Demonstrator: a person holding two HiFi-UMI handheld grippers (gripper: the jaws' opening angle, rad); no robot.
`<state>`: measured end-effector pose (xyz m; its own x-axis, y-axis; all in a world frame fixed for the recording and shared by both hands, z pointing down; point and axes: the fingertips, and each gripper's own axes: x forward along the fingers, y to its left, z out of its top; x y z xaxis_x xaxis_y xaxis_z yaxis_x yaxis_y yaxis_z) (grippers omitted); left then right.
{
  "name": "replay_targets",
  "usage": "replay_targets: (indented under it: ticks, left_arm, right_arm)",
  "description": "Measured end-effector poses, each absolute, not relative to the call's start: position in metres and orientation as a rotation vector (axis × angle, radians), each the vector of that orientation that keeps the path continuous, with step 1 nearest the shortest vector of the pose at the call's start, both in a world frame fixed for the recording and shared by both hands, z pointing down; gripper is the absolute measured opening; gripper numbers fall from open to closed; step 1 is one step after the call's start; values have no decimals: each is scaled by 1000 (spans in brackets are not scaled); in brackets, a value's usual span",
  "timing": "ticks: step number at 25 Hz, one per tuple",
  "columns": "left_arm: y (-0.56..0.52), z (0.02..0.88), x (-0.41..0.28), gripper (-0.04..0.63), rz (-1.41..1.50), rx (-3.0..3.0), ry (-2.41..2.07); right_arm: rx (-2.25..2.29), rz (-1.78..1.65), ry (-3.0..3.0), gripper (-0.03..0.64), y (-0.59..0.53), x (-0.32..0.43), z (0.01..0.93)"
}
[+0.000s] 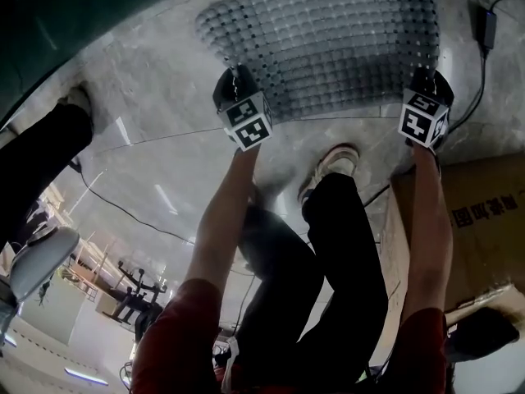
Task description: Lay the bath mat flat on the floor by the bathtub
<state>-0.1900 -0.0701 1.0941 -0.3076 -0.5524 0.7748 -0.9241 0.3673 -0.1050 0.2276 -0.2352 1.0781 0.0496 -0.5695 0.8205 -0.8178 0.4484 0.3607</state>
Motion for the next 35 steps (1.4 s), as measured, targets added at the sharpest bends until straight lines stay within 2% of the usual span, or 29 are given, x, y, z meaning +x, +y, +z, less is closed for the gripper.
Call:
replay_targets:
  ticks: [5,8,12,16,20,28,35]
  left_arm:
    - [-66,1112,-200,115,720,1263,-1957]
    - [-65,1112,-204,138,712,1264,-1954]
    - [-65,1107,-202,156,762,1294,-1943]
    - [-60,1092,-204,216,732,1248,-1961]
    - [-53,1068,-195,230,729,1262,-1938]
    - [-51,973,-167,247,653,1348,-1911]
    - [-72,828,-148,249,565,1539,-1923]
  right_arm:
    - [1197,272,-1640,186,-239,237,1090]
    - [1181,292,-1644,241,-239,241,1093]
    - [1189,329,-1674,279,-236,231,1087]
    - [1207,379,-1733,293,-232,210,1072]
    - [1193,384,-1773,296,-221,189,1046]
    - [1251,465,-1928,295,-185,142,941]
    - [1388,518,-2014,295,-172,115,800]
